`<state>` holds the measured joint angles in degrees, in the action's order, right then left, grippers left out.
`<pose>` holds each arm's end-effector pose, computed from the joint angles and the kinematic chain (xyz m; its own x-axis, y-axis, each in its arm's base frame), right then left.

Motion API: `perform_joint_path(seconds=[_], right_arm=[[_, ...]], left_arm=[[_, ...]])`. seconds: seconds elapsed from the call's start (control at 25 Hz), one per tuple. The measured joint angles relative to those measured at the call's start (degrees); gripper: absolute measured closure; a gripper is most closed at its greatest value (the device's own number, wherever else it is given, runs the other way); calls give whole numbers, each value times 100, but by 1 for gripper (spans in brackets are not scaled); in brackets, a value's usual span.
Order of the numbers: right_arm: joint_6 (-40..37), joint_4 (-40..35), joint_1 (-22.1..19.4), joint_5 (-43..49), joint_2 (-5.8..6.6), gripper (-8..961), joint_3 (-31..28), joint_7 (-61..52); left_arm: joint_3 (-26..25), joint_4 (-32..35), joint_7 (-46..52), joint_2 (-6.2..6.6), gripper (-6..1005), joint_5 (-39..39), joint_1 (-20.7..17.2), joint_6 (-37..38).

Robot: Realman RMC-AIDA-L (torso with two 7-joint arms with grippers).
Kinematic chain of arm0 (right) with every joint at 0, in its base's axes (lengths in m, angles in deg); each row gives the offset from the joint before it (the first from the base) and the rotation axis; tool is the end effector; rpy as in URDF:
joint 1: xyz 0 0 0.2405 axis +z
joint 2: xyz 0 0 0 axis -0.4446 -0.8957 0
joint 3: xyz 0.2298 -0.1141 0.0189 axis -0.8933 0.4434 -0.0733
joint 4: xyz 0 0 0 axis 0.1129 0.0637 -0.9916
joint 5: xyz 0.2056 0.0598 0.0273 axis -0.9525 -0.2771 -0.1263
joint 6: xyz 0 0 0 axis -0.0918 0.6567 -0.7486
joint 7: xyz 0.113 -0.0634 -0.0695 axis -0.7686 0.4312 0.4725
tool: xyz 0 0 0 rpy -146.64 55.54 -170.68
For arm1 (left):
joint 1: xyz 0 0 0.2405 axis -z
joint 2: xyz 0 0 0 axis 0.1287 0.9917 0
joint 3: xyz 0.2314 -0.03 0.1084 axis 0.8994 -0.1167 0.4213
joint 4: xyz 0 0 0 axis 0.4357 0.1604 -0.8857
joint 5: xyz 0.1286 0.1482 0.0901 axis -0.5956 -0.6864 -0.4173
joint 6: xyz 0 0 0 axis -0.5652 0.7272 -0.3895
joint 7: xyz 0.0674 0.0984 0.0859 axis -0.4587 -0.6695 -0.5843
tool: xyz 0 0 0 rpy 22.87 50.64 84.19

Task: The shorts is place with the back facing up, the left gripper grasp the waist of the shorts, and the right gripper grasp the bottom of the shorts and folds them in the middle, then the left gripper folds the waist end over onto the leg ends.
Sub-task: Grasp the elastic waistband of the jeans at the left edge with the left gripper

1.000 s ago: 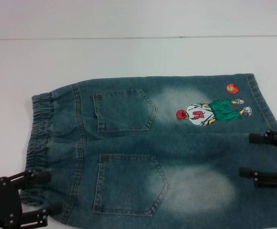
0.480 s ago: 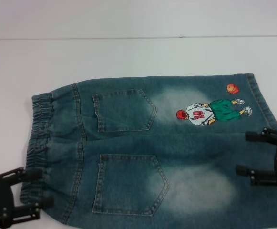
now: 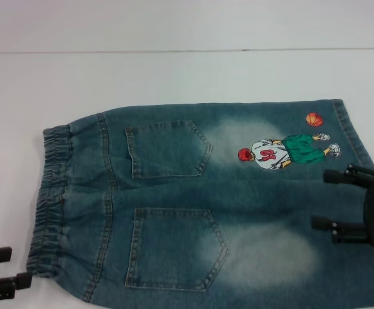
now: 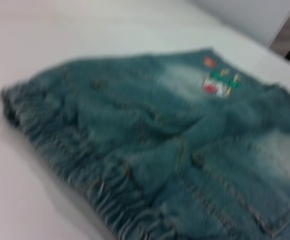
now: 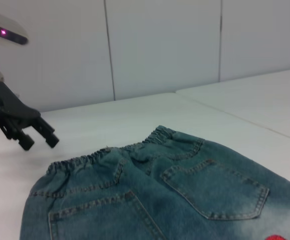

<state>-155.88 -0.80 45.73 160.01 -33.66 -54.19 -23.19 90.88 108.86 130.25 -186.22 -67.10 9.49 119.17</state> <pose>0.3219 0.2684 0.0254 0.8706 -0.1686 -0.4623 -0.3267 -0.9005 -0.2869 -0.3694 0.2157 0.0655 0.6797 0.6563 0.3275 0.7297 -0.6505 -0.2109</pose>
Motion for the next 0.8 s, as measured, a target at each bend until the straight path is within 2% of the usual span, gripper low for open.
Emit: perform_joint_path(seconds=[0.12,0.28,0.8], right_arm=[[18,11,71,-2,-4,26,-9,-32],[28,17,122,-3,-7,26,-10,-88],[68,15,185,-7,-7,27,-88,-155]], left_arm=[[408,120,381,-69,195,-167,50,-268],[659,159,470,-161,194,-183,70,-459],[748,116,473,-206,194,-151,187,-542]])
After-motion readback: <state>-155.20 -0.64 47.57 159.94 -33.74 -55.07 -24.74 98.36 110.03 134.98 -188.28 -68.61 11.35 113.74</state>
